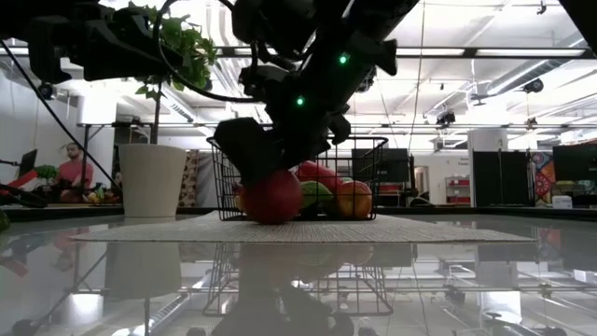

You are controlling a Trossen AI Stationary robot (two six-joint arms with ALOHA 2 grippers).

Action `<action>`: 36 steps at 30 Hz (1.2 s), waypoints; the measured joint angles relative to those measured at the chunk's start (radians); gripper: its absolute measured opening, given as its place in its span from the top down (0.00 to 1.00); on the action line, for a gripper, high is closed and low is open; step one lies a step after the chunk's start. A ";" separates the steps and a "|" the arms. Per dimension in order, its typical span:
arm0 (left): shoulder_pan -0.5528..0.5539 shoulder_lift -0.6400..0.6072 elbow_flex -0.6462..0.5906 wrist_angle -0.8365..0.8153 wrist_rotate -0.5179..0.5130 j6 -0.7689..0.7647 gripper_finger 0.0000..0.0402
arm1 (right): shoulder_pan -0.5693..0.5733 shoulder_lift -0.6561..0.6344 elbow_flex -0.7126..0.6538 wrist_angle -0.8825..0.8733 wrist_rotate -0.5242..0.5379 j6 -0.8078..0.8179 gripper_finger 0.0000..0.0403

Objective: Build produce basket
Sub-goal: Put the pomegranate into the wire basket

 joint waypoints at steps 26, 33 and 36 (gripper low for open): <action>0.000 0.038 -0.003 0.005 0.000 -0.033 0.47 | 0.019 -0.099 0.000 -0.182 -0.074 -0.129 0.14; 0.000 0.105 -0.010 0.005 0.000 -0.107 0.47 | 0.018 -0.099 0.000 -0.181 -0.093 -0.311 0.12; 0.000 0.133 -0.011 0.014 0.000 -0.120 0.47 | -0.014 -0.099 0.000 -0.181 -0.171 -0.290 0.12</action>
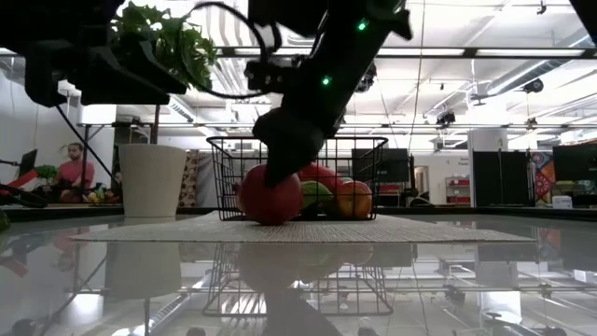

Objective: Build produce basket
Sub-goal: Put the pomegranate into the wire basket

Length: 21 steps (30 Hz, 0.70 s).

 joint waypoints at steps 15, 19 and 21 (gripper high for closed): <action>0.000 0.045 -0.003 0.020 0.000 -0.065 0.47 | -0.066 0.021 -0.001 0.019 -0.162 -0.009 0.12; 0.000 0.045 -0.004 0.038 -0.001 -0.066 0.47 | -0.067 0.031 0.000 0.030 -0.155 0.005 0.16; 0.000 0.045 -0.004 0.037 -0.001 -0.066 0.47 | -0.068 0.031 0.000 0.030 -0.158 0.007 0.18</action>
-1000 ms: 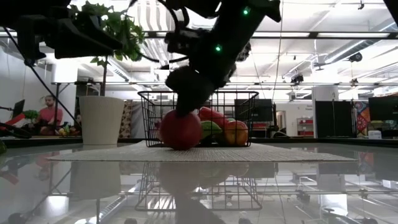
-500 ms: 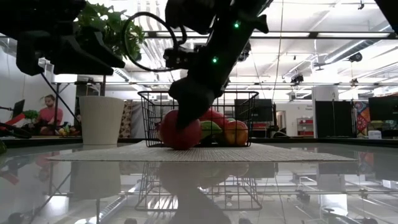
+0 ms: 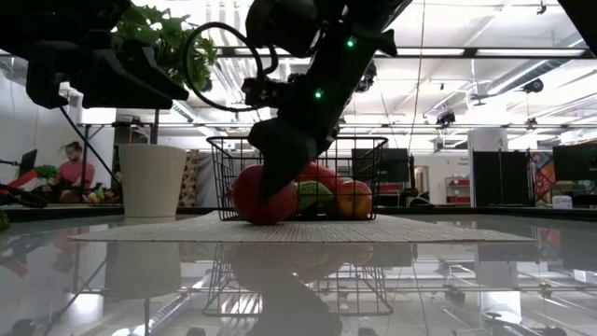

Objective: Build produce basket
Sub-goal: Put the pomegranate into the wire basket

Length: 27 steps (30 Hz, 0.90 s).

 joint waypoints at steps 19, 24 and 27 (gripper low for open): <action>0.000 -0.016 0.000 0.001 0.000 0.001 0.47 | 0.033 -0.070 -0.011 -0.018 -0.018 -0.037 0.27; 0.000 -0.035 0.000 0.045 0.000 0.015 0.47 | 0.063 -0.174 -0.083 -0.031 -0.009 -0.042 0.27; 0.000 -0.042 0.000 0.112 0.001 0.046 0.47 | 0.075 -0.256 -0.163 0.012 -0.007 -0.036 0.27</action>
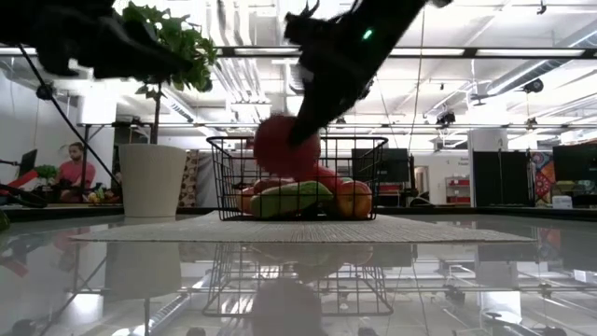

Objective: Build produce basket
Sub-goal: Put the pomegranate into the wire basket

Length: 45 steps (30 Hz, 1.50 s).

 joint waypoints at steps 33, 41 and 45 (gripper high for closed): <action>0.231 0.712 0.126 1.115 0.497 0.059 0.47 | 0.017 -0.269 -0.575 1.065 -0.163 -0.306 0.27; 0.243 0.797 0.138 1.209 0.512 0.055 0.55 | 0.017 -0.268 -0.575 1.083 -0.220 -0.307 0.27; 0.257 0.802 0.150 1.214 0.574 0.033 0.68 | 0.017 -0.268 -0.577 1.099 -0.238 -0.307 0.27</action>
